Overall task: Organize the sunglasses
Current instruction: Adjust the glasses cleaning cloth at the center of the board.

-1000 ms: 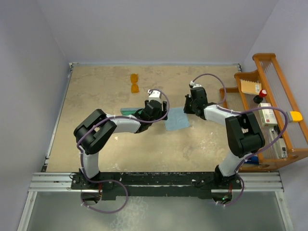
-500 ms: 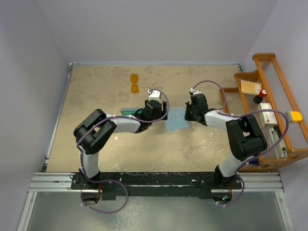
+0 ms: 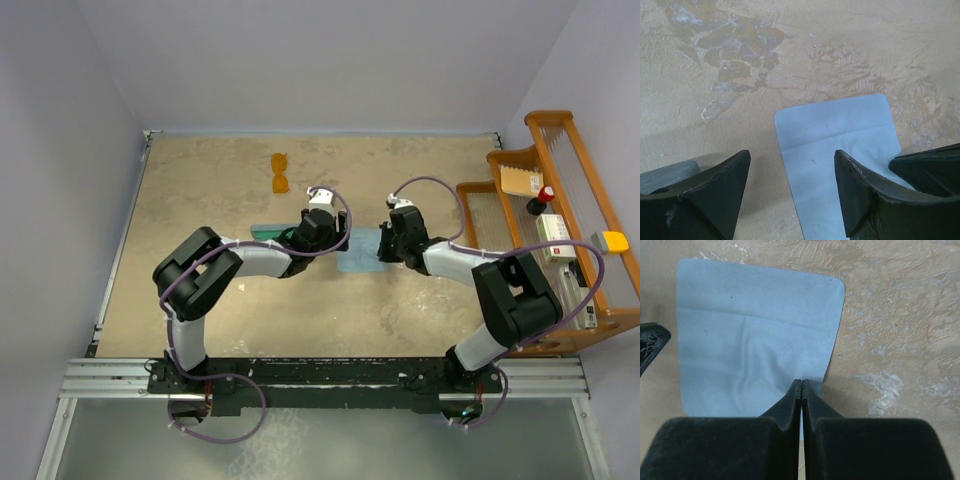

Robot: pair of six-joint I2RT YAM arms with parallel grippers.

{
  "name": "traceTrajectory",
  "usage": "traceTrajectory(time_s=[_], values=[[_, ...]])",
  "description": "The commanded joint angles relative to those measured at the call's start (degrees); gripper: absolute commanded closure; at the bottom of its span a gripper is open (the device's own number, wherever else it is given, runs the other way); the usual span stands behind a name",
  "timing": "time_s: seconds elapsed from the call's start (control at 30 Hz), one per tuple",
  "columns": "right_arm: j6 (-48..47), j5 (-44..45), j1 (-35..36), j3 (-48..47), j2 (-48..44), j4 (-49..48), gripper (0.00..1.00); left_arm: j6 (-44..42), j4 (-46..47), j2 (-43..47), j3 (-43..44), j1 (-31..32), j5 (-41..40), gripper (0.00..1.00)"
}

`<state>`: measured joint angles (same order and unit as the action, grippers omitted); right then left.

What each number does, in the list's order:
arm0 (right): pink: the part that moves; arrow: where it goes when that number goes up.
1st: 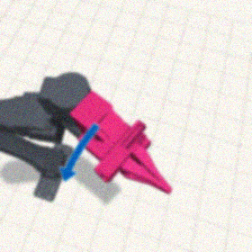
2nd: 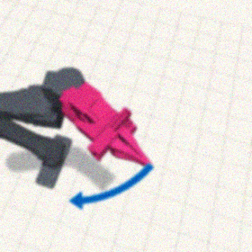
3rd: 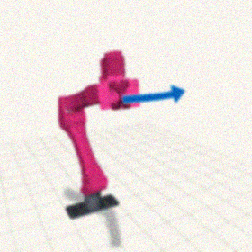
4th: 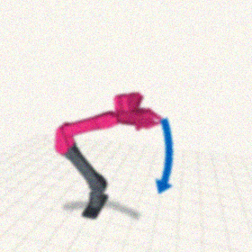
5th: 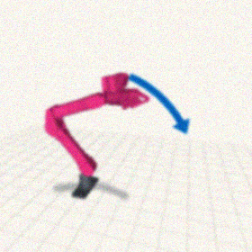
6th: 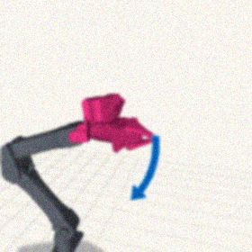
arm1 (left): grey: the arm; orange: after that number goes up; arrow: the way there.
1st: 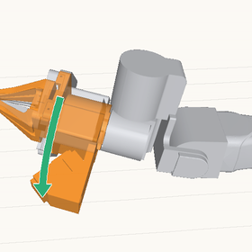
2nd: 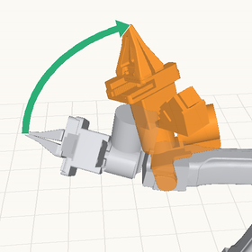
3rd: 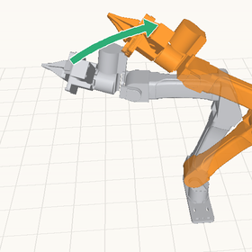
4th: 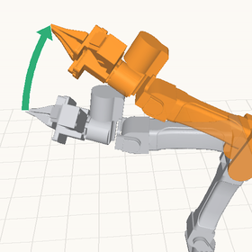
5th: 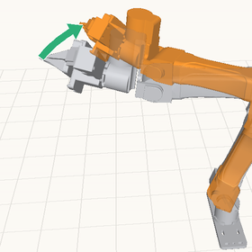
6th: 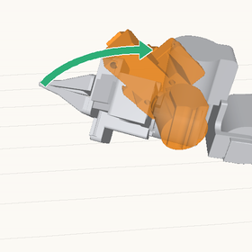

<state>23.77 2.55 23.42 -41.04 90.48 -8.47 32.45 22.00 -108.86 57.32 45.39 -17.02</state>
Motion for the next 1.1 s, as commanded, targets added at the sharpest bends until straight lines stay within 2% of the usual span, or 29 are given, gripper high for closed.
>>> traceTrajectory(time_s=[0.0,0.33,0.77,1.07], values=[[1.08,2.57,0.22,1.13,-1.6,1.88,1.0,1.24,2.7,2.85,-0.3,-0.24,0.62,0.34],[2.89,7.03,0.31,0.94,-4.33,5.27,1.0,1.28,2.78,3.22,-0.72,-0.23,0.62,0.34],[2.48,-1.02,0.29,0.56,-7.61,0.44,0.83,0.1,1.91,2.98,0.23,-0.21,2.49,0.34],[0.75,-0.18,0.13,-6.03,-5.49,3.15,0.77,-1.71,-0.52,2.19,2.1,-0.25,5.04,0.34]])
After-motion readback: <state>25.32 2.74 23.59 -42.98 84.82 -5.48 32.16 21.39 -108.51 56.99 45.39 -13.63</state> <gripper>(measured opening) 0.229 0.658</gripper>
